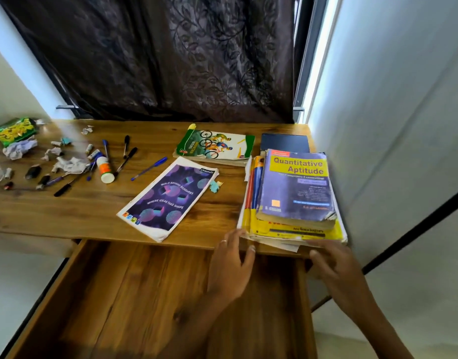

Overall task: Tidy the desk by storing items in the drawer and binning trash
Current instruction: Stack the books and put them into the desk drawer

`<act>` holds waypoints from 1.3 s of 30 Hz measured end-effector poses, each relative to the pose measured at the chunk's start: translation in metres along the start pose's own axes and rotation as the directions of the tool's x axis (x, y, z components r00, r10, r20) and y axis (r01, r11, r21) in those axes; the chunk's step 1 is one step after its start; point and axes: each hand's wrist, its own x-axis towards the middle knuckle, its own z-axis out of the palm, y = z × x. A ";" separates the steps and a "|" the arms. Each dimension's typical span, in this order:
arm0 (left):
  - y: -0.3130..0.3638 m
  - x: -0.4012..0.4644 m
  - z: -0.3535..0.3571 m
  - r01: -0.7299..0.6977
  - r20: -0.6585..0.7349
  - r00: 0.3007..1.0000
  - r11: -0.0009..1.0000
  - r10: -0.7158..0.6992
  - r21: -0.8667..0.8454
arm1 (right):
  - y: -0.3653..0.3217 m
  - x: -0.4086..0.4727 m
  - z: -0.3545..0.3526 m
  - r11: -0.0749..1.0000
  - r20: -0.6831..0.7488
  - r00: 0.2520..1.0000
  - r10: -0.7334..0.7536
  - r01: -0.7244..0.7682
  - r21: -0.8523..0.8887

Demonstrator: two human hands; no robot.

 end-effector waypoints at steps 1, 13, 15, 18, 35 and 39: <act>0.002 0.009 0.004 0.023 0.004 1.000 1.000 -0.023 -0.013 | 0.002 0.009 -0.002 1.000 -0.070 0.997 0.016 -0.015 0.020; 0.010 0.086 0.016 0.342 0.125 0.939 0.914 -0.321 -0.218 | 0.030 0.078 0.033 0.926 -0.217 0.934 0.285 -0.327 -0.188; 0.014 0.097 0.012 0.415 0.179 0.909 0.858 -0.376 -0.302 | 0.029 0.080 0.039 0.913 -0.278 0.916 0.290 -0.352 -0.208; 0.018 0.110 0.008 0.464 0.238 0.882 0.837 -0.406 -0.292 | 0.025 0.083 0.041 0.903 -0.334 0.892 0.304 -0.381 -0.196; 0.027 0.127 0.002 0.570 0.413 0.793 0.786 -0.449 -0.240 | 0.022 0.081 0.043 0.893 -0.321 0.880 0.350 -0.417 -0.171; 0.024 0.125 0.001 0.591 0.501 0.756 0.769 -0.422 -0.244 | 0.020 0.077 0.038 0.891 -0.293 0.886 0.359 -0.418 -0.174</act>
